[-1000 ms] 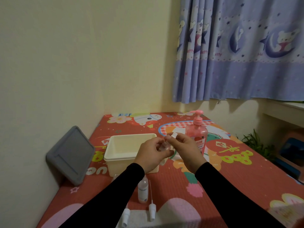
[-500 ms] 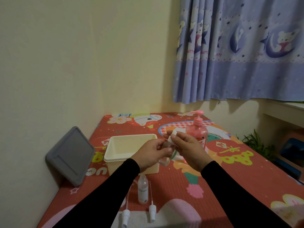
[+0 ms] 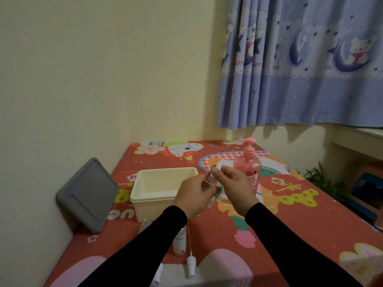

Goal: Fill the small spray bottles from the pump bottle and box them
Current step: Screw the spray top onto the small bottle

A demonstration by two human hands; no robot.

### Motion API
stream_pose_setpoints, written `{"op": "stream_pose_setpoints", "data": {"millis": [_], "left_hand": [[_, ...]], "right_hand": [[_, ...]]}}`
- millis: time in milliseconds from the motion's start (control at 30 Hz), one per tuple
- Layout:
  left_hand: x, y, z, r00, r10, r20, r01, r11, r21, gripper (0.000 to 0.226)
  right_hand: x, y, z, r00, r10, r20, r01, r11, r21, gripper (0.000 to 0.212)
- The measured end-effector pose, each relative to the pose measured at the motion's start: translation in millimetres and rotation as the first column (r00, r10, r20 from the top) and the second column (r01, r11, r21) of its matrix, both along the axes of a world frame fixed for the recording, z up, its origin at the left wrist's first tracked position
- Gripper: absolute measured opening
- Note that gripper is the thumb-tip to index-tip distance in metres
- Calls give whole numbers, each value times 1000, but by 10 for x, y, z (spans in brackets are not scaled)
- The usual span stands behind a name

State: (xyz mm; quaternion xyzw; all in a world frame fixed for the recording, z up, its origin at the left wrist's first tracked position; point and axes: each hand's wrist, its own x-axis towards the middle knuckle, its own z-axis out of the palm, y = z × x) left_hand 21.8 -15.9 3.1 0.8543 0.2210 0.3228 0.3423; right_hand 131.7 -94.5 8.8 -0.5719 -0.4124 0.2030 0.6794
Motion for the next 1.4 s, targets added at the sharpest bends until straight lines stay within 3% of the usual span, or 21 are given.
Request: {"op": "stream_pose_setpoints", "data": {"millis": [167,333,600,800,1000,1133,1400], "left_hand": [[9,-46,-6,999,48,3,-48,999,4,12],[10,-69,-11,998,59,-7,-59,998,-7,12],[5,-87,-41,993,111,-36,-114,986,-125,23],[29,-120,-116,983,168,-74,-178,969,-172,21],[59,-155,-237,980,181,-82,-194,963,-187,18],[90,-214,-337,979,183,-88,-195,966,-169,14],[147,-317,-581,964,217,-157,-245,950,-195,11]], "right_hand": [[-47,6,-10,999,-38,30,38,999,-3,36],[-45,-17,-43,997,-48,68,49,999,-15,26],[12,-35,-137,983,-44,176,60,994,-87,55],[68,-127,-173,974,-43,224,81,983,-164,24],[191,-276,-308,877,-116,467,239,947,-215,29],[309,-343,-476,749,-37,662,330,887,-323,44],[434,-475,-753,661,154,734,358,795,-490,56]]}}
